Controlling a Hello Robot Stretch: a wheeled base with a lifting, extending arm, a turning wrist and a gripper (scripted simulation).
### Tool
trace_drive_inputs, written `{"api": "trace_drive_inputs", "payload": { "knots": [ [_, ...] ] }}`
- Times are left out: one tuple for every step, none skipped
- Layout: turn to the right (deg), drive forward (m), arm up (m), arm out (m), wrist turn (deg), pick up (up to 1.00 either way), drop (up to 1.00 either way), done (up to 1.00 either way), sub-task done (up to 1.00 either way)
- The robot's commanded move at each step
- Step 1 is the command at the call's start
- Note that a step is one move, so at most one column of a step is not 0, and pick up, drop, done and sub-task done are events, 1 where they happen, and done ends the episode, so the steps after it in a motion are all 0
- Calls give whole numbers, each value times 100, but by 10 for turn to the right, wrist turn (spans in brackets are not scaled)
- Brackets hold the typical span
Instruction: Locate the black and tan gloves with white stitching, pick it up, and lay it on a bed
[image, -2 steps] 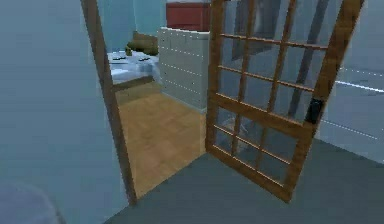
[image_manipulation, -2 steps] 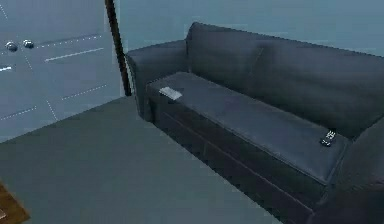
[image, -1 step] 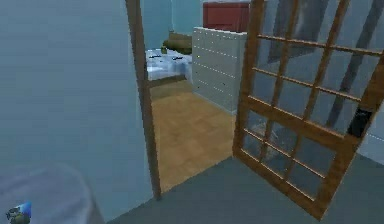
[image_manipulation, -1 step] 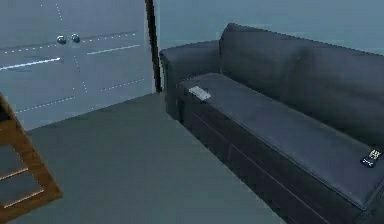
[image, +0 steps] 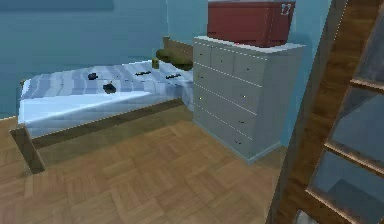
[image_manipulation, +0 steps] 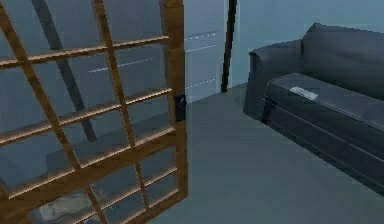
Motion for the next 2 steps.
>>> {"api": "trace_drive_inputs", "payload": {
  "knots": [
    [-60,0,0,0,0,0,0,0,0],
    [0,10,0,0,0,0,0,0,0]
  ]
}}
